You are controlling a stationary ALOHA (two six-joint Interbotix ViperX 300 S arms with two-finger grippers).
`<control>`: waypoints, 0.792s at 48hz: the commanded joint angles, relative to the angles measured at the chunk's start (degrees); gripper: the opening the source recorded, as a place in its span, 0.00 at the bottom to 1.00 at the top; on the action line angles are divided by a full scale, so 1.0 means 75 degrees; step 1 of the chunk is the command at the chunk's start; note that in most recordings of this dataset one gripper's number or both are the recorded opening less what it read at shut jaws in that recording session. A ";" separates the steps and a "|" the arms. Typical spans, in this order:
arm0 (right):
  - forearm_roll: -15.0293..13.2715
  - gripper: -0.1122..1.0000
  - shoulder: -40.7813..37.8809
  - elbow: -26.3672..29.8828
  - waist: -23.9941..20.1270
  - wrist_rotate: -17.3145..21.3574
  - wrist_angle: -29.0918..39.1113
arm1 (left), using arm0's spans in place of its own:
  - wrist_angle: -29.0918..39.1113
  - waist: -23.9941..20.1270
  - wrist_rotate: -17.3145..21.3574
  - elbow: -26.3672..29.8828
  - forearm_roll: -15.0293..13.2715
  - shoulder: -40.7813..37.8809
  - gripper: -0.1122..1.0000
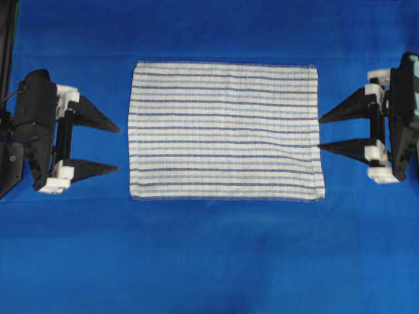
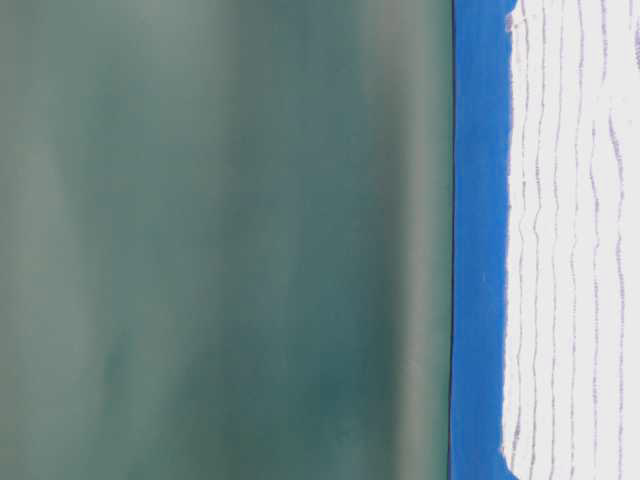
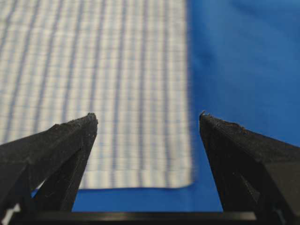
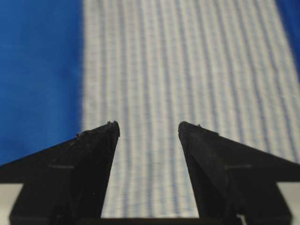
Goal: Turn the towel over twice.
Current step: 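Move both grippers to the far corners again and pinch them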
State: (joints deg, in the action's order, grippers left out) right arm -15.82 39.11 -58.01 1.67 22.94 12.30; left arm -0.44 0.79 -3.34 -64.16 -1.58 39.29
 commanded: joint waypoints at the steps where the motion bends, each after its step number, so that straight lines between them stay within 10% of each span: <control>1: -0.0047 0.64 -0.0234 0.0117 0.0586 0.0000 -0.0023 | -0.0176 -0.0445 0.0270 0.0070 0.0023 -0.0117 0.85; 20: -0.0621 0.64 -0.1980 0.0152 0.3105 -0.0023 -0.0129 | -0.1242 -0.2895 0.1559 -0.0035 0.0023 -0.1594 0.85; 38: -0.0984 0.64 -0.3574 0.0234 0.4090 -0.0023 -0.1277 | -0.2543 -0.3867 0.2098 0.0305 0.0023 -0.3797 0.85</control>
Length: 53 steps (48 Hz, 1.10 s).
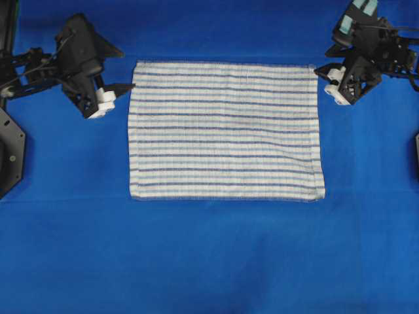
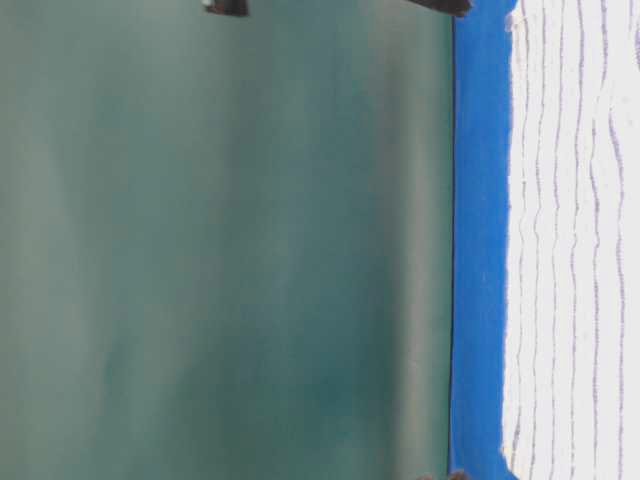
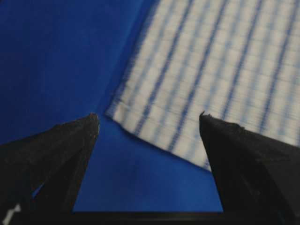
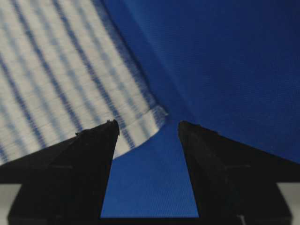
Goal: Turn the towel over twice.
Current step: 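Move both grippers to the far corners again and pinch them, then lift the far edge with both grippers and pull it up and away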
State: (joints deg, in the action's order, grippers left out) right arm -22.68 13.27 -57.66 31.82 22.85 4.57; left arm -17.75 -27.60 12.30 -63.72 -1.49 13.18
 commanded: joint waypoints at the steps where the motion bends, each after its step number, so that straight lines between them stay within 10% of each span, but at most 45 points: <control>1: -0.0082 0.64 -0.0188 0.0199 0.0094 -0.0012 -0.0293 | -0.0258 -0.0105 0.0012 0.0270 0.0012 -0.0387 0.85; 24: -0.0199 0.63 -0.1582 0.0398 0.0398 -0.0035 -0.0938 | -0.0574 -0.0422 0.0012 0.0680 0.0000 -0.1816 0.80; 42: -0.0469 0.17 -0.1629 0.0352 0.0398 -0.0047 -0.0973 | -0.0363 -0.0598 0.0000 0.0926 0.0000 -0.2402 0.15; 53: -0.0480 0.17 -0.1629 0.0387 0.0398 -0.0047 -0.1172 | -0.0340 -0.0609 -0.0035 0.0938 0.0000 -0.2438 0.12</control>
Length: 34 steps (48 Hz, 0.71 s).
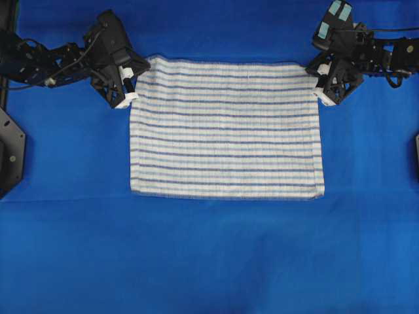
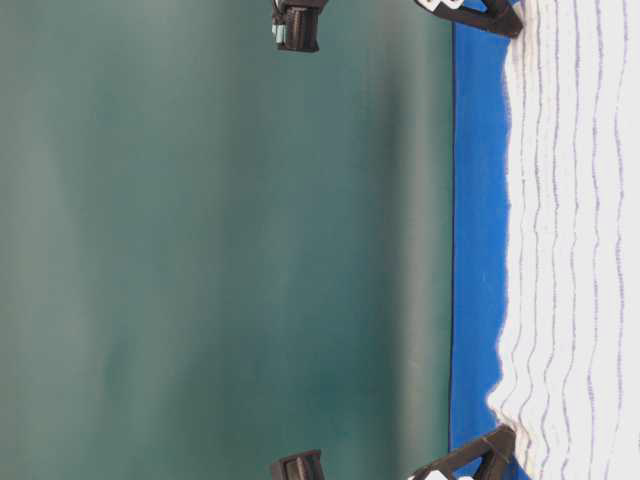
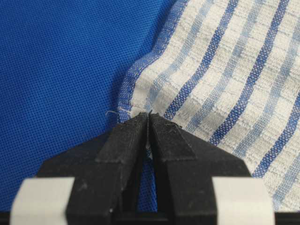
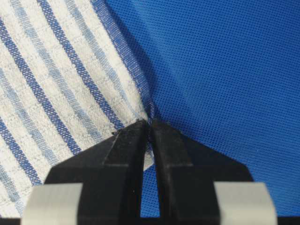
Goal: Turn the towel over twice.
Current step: 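Lift the far edge with both grippers and pull it up and away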
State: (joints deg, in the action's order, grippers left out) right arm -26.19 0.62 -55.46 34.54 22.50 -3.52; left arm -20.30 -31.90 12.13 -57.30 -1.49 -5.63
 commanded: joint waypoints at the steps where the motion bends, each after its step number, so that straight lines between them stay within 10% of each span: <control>1: -0.0012 0.17 0.0059 0.0105 0.0047 0.0000 -0.0094 | 0.0012 -0.0035 -0.0012 0.0070 0.0000 0.0082 0.12; 34: -0.0469 0.17 0.1523 0.1184 0.1207 -0.0012 0.0656 | 0.1512 -0.1242 0.0234 0.0996 0.0012 0.2320 0.12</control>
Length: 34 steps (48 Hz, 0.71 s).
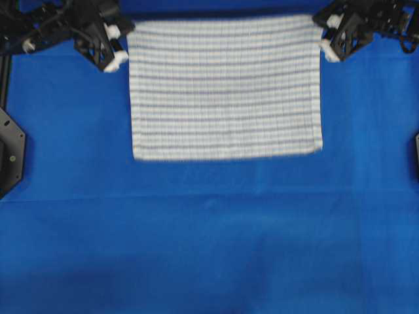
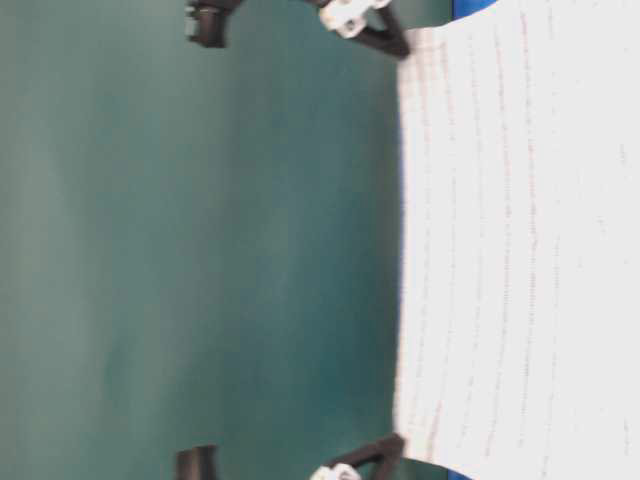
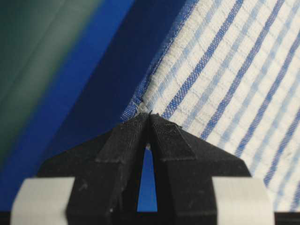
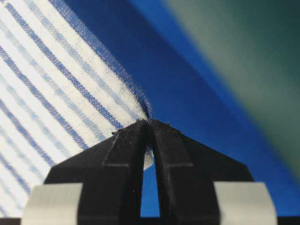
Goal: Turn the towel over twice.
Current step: 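Lift the far edge with both grippers and pull it up and away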
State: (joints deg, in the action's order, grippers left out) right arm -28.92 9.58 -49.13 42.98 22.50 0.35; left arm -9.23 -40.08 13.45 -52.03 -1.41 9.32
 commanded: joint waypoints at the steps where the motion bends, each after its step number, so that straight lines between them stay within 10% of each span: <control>1: -0.0152 0.17 0.0410 0.0434 0.0094 -0.0012 0.0223 | 0.0059 -0.0176 0.0117 0.0328 0.0000 0.0387 0.12; 34: -0.0750 0.17 0.2180 0.1430 0.0094 -0.0012 0.1301 | 0.0527 -0.0270 0.1160 0.1453 0.0000 0.2250 0.12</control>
State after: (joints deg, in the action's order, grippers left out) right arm -34.37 23.20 -39.90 43.51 22.32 9.76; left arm -5.80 -41.92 22.15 -42.63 -1.41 23.55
